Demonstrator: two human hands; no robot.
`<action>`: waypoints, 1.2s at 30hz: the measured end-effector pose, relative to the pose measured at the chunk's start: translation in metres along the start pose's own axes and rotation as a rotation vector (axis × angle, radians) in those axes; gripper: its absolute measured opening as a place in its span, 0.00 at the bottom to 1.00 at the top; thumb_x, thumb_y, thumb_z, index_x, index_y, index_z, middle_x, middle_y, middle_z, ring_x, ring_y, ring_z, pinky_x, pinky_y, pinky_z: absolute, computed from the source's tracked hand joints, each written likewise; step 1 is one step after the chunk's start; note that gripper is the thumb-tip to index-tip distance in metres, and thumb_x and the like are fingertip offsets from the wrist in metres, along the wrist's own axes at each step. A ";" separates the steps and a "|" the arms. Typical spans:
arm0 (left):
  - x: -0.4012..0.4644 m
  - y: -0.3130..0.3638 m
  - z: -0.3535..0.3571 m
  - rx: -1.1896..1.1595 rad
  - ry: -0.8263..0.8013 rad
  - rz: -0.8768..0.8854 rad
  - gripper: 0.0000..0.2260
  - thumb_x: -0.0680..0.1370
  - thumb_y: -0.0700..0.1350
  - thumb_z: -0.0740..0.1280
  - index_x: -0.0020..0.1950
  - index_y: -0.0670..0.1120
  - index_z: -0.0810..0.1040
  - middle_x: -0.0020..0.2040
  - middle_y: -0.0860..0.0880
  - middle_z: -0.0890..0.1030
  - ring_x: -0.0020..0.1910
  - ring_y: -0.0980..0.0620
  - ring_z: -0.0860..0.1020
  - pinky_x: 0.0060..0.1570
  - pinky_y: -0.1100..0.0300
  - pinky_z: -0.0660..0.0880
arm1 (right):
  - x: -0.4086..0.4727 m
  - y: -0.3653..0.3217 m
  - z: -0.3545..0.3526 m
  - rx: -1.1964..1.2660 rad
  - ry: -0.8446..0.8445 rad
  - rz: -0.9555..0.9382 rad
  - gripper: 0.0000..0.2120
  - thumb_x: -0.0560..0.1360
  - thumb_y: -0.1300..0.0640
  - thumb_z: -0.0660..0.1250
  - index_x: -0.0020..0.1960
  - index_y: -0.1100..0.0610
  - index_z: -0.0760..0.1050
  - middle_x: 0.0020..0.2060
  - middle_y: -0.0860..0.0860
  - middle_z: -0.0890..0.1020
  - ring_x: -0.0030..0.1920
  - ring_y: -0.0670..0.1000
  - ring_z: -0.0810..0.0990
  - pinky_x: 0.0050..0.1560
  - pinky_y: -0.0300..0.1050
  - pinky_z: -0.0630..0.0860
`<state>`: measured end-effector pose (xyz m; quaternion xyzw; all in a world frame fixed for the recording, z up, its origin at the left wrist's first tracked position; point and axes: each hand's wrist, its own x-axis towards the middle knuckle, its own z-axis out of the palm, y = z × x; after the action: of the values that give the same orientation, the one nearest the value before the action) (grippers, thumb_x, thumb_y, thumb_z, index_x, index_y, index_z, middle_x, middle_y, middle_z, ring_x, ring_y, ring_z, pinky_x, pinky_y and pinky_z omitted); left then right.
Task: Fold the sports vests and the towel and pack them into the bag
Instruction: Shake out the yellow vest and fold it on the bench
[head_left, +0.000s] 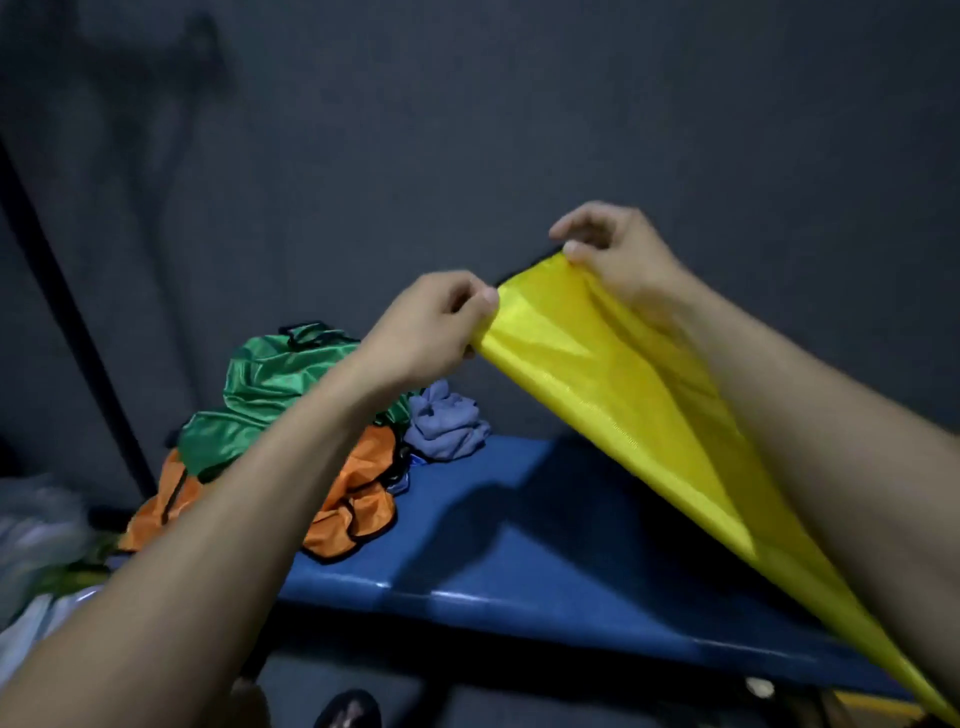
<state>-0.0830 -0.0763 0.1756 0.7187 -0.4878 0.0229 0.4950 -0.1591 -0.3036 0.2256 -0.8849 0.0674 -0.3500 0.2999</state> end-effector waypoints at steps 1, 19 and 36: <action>-0.003 -0.031 0.010 -0.012 -0.008 -0.064 0.13 0.85 0.47 0.62 0.43 0.45 0.77 0.32 0.50 0.76 0.30 0.52 0.75 0.35 0.52 0.74 | 0.001 0.027 0.031 -0.023 -0.039 0.021 0.11 0.77 0.71 0.67 0.53 0.60 0.81 0.45 0.50 0.82 0.38 0.30 0.77 0.46 0.28 0.71; -0.037 -0.198 0.075 0.642 -0.224 -0.088 0.13 0.81 0.52 0.65 0.62 0.47 0.75 0.59 0.47 0.73 0.60 0.44 0.72 0.58 0.48 0.72 | -0.045 0.180 0.279 0.027 -0.251 0.165 0.08 0.78 0.62 0.70 0.56 0.58 0.84 0.52 0.51 0.86 0.53 0.47 0.82 0.57 0.45 0.78; -0.065 -0.125 0.215 0.754 -0.876 0.145 0.19 0.82 0.60 0.58 0.71 0.55 0.67 0.68 0.48 0.67 0.66 0.42 0.67 0.58 0.45 0.72 | -0.235 0.169 0.007 -0.463 -0.273 0.135 0.04 0.79 0.54 0.69 0.52 0.52 0.81 0.47 0.44 0.78 0.45 0.45 0.78 0.50 0.47 0.78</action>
<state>-0.1228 -0.1856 -0.0532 0.7526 -0.6531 -0.0705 -0.0458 -0.3140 -0.3602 -0.0121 -0.9623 0.1633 -0.1822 0.1186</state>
